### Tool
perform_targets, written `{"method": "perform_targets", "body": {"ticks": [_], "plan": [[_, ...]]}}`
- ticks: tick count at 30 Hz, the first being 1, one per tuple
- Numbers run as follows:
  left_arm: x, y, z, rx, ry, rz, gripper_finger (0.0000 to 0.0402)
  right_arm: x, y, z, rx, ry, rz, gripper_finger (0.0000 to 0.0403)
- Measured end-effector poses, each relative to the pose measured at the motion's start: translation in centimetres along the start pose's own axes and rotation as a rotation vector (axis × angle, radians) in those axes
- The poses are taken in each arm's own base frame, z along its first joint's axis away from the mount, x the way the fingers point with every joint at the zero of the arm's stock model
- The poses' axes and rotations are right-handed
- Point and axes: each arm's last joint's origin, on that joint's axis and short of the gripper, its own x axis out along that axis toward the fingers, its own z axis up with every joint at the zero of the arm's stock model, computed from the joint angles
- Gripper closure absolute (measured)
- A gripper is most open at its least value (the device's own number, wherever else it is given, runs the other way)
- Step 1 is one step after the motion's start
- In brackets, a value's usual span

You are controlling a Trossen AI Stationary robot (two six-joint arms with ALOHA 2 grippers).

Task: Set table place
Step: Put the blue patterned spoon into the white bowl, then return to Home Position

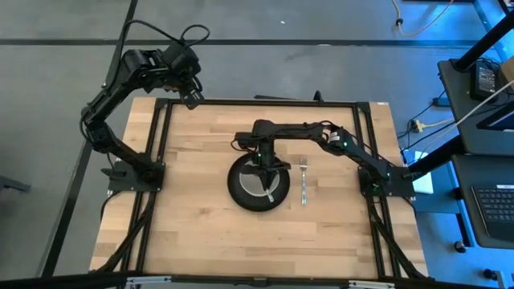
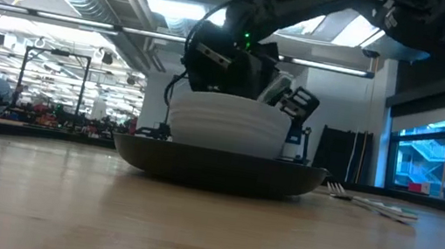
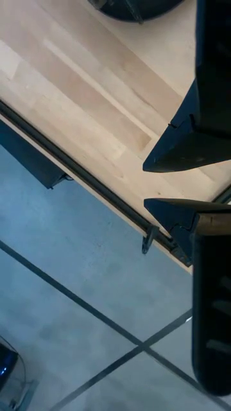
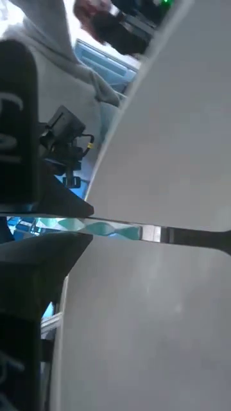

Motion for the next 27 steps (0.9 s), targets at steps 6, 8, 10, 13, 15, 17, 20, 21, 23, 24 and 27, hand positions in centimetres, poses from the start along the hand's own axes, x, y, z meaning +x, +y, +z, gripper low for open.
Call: {"method": "perform_targets", "body": {"ticks": [6, 8, 10, 13, 15, 17, 20, 21, 23, 24, 27], "plan": [[0.0, 0.0, 0.0, 0.000, 0.000, 0.000, 0.0332, -0.2, 0.2, 0.3, -0.045, -0.020, 0.016, 0.0359], [0.0, 0.0, 0.0, 0.000, 0.000, 0.000, 0.0332, -0.2, 0.1, 0.3, -0.041, -0.017, 0.018, 0.0347], [0.0, 0.0, 0.0, 0.000, 0.000, 0.000, 0.0332, -0.2, 0.2, 0.3, -0.041, -0.006, 0.028, 0.0334], [0.0, 0.0, 0.0, 0.000, 0.000, 0.000, 0.0332, -0.3, 0.2, 0.1, -0.030, 0.012, 0.047, 0.0319], [0.0, 0.0, 0.0, 0.000, 0.000, 0.000, 0.0332, -0.3, 0.2, 0.1, -0.021, 0.020, 0.056, 0.0312], [0.0, 0.0, 0.0, 0.000, 0.000, 0.000, 0.0332, -0.7, 0.3, 0.1, -0.049, 0.015, 0.064, 0.0308], [0.0, 0.0, 0.0, 0.000, 0.000, 0.001, 0.0332, -1.9, 0.8, -0.2, -0.106, -0.039, 0.058, 0.0307], [0.0, 0.0, 0.0, 0.000, -0.001, 0.001, 0.0332, -2.5, 1.0, -0.5, -0.117, -0.068, 0.042, 0.0307], [0.0, 0.0, 0.1, 0.002, -0.008, 0.006, 0.0332, -3.9, 1.4, -1.4, -0.146, -0.120, 0.025, 0.0307], [0.0, 0.0, 0.1, 0.002, -0.012, 0.007, 0.0332, -4.6, 1.7, -1.8, -0.157, -0.146, 0.022, 0.0307], [0.0, 0.0, 0.1, 0.001, -0.014, 0.008, 0.0332, -6.1, 2.5, -2.9, -0.205, -0.218, 0.024, 0.0306]]}}
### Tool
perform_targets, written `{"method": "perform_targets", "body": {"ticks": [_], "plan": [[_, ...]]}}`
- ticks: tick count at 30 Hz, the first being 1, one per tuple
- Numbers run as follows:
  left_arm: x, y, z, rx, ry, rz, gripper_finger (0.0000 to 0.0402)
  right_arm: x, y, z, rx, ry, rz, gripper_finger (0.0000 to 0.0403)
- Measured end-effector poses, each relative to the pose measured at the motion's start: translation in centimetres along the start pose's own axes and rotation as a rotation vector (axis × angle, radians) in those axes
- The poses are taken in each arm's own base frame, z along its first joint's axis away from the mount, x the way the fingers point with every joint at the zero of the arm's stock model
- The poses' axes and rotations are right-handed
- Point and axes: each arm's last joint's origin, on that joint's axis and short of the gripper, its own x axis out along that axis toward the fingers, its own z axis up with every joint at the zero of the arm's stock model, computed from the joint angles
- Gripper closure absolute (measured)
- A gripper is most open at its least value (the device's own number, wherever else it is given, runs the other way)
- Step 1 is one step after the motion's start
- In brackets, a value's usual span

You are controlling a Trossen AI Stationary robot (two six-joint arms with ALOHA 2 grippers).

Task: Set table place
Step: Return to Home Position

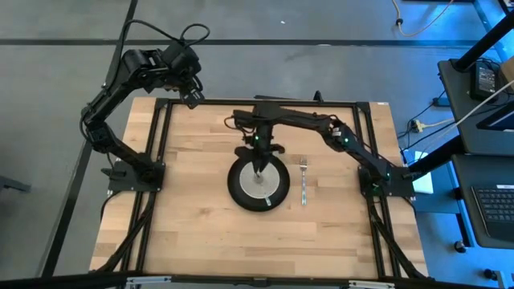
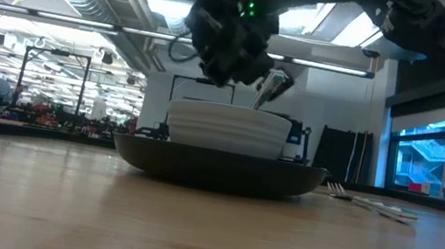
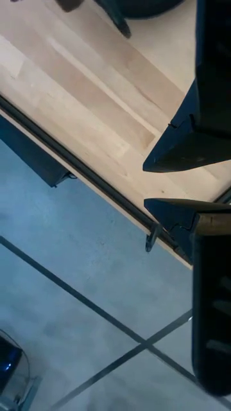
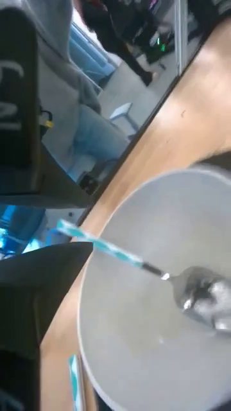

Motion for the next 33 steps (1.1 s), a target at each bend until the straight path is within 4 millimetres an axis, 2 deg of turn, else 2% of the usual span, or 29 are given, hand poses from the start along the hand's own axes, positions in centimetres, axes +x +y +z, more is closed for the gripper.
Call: {"method": "perform_targets", "body": {"ticks": [4, 9, 14, 20, 23, 26, 28, 33], "plan": [[0.0, 0.0, 0.0, 0.001, 0.000, 0.005, 0.0332, -0.9, 0.6, -1.5, -0.008, -0.015, 0.016, 0.0306], [0.0, 0.1, 0.0, 0.002, 0.002, 0.027, 0.0332, -1.1, 1.9, -4.2, -0.115, -0.069, -0.039, 0.0306], [0.0, 0.1, 0.0, 0.001, 0.002, 0.027, 0.0332, -1.6, 3.8, -8.9, -0.240, -0.190, -0.133, 0.0306], [0.0, 0.0, 0.0, -0.006, 0.001, 0.017, 0.0332, -3.1, 5.5, -16.7, -0.398, -0.425, -0.245, 0.0306], [-0.3, -0.2, -0.3, -0.077, 0.008, -0.009, 0.0332, -3.9, 5.8, -20.2, -0.491, -0.498, -0.262, 0.0306], [-1.9, -0.8, -0.9, -0.144, -0.042, -0.121, 0.0332, -4.7, 5.7, -23.5, -0.574, -0.511, -0.233, 0.0306], [-3.7, -1.0, -1.8, -0.191, -0.103, -0.183, 0.0332, -4.7, 5.7, -25.5, -0.606, -0.517, -0.216, 0.0306], [-8.4, -0.3, -5.5, -0.314, -0.234, -0.286, 0.0332, -4.9, 5.3, -29.4, -0.760, -0.684, -0.326, 0.0306]]}}
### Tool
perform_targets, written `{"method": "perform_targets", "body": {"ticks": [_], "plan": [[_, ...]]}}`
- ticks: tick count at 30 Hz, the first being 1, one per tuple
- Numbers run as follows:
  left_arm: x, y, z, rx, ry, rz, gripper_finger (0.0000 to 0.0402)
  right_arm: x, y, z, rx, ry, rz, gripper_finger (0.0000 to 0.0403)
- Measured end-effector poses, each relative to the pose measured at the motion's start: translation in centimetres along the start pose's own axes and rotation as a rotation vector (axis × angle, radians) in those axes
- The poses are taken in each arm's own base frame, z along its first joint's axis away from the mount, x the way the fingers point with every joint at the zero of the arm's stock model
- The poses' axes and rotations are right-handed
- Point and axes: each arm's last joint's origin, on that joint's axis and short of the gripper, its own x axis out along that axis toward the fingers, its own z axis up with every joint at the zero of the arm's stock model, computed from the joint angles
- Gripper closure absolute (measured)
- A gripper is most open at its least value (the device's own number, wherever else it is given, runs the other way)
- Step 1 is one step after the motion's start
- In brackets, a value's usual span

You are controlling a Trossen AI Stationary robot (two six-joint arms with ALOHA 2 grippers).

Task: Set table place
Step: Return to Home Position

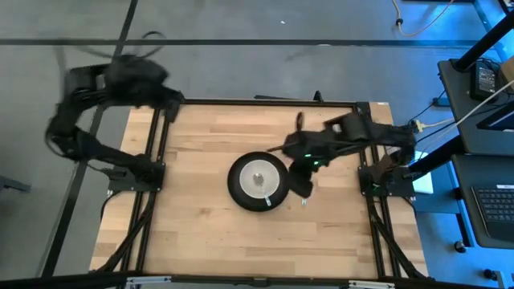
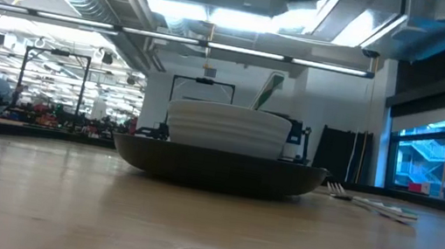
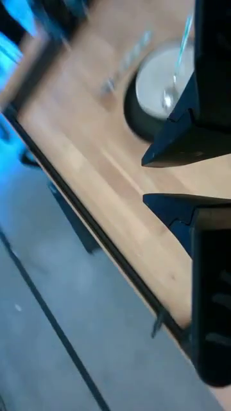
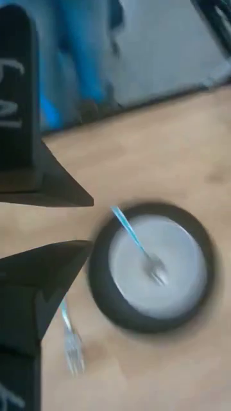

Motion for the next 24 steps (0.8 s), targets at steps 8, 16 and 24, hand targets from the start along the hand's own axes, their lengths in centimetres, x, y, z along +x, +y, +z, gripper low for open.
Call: {"method": "perform_targets", "body": {"ticks": [8, 16, 24], "plan": [[-7.6, 3.3, -4.4, -0.071, -0.185, -0.169, 0.0332, -6.7, -1.3, -2.7, -0.032, -0.226, -0.049, 0.0306], [-11.9, 7.2, -8.4, -0.075, -0.350, -0.165, 0.0332, -14.2, -4.1, -6.9, -0.059, -0.401, 0.061, 0.0306], [-11.3, 9.1, -12.5, -0.085, -0.423, -0.124, 0.0332, -18.6, -6.0, -9.8, -0.219, -0.617, 0.147, 0.0306]]}}
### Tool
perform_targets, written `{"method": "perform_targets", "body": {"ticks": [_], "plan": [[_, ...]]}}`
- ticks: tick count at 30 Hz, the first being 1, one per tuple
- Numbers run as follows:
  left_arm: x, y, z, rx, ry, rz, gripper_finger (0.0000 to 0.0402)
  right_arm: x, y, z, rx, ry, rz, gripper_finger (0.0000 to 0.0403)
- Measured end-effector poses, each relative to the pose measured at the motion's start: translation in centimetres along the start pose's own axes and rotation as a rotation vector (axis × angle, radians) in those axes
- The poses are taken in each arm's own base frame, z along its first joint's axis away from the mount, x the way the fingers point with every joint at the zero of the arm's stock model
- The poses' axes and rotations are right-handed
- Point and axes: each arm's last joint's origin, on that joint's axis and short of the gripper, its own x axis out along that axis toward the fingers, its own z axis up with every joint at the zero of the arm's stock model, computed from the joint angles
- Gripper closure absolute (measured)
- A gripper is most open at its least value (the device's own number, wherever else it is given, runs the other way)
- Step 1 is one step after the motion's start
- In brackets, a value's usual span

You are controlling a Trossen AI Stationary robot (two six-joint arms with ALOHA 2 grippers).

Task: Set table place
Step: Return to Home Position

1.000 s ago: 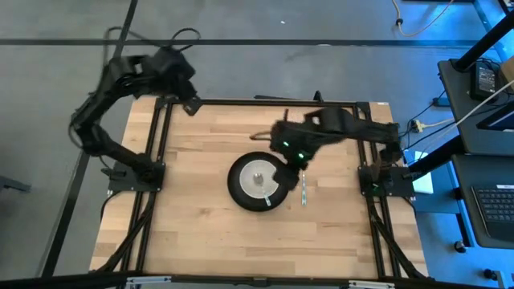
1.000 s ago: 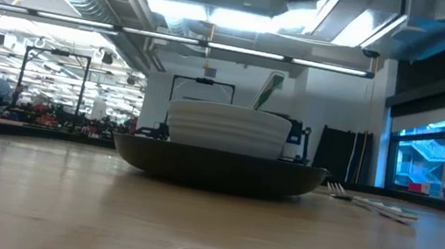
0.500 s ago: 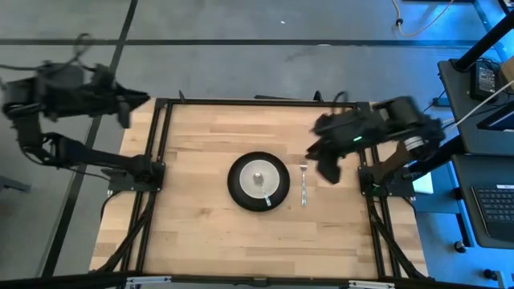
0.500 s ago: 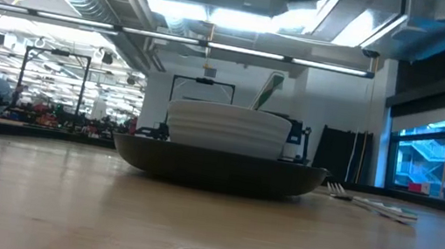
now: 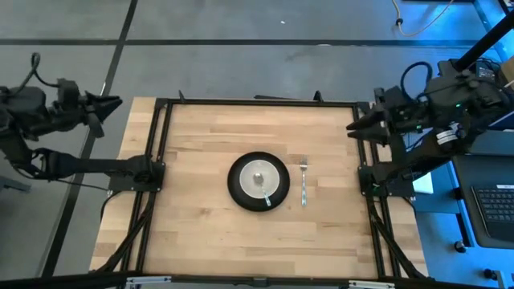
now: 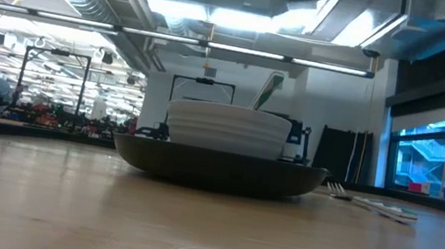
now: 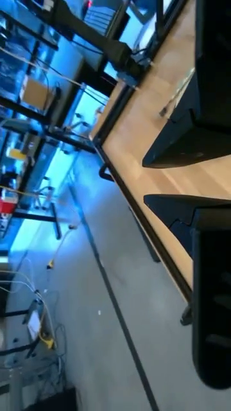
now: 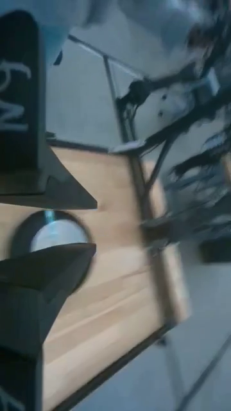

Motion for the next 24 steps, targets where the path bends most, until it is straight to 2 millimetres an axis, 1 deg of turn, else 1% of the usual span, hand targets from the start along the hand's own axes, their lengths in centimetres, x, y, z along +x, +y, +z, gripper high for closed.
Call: {"method": "perform_targets", "body": {"ticks": [3, 5, 7, 10, 14, 18, 22, 24], "plan": [[0.6, 0.4, -1.9, -0.014, -0.037, -0.021, 0.0332, 0.5, 0.1, -0.1, -0.049, -0.069, 0.060, 0.0306], [1.1, 0.6, -3.3, -0.021, -0.049, -0.042, 0.0332, 1.6, 0.2, -0.7, -0.061, -0.087, 0.086, 0.0306], [1.8, 0.8, -4.7, -0.026, -0.061, -0.051, 0.0332, 3.4, 0.0, -1.9, -0.054, -0.070, 0.082, 0.0306], [2.6, 1.1, -6.3, -0.040, -0.092, -0.065, 0.0332, 6.3, -0.8, -4.6, 0.001, -0.034, 0.052, 0.0306], [3.0, 1.5, -8.0, -0.056, -0.127, -0.078, 0.0332, 8.7, -2.6, -8.7, 0.115, -0.084, 0.001, 0.0306], [2.7, 2.1, -9.1, -0.067, -0.152, -0.087, 0.0332, 9.9, -4.1, -12.3, 0.165, -0.215, 0.041, 0.0306], [2.2, 2.6, -9.8, -0.068, -0.180, -0.096, 0.0332, 10.3, -5.2, -15.5, 0.171, -0.353, 0.164, 0.0306], [2.2, 2.7, -10.1, -0.054, -0.198, -0.099, 0.0332, 10.5, -5.7, -17.1, 0.167, -0.392, 0.208, 0.0306]]}}
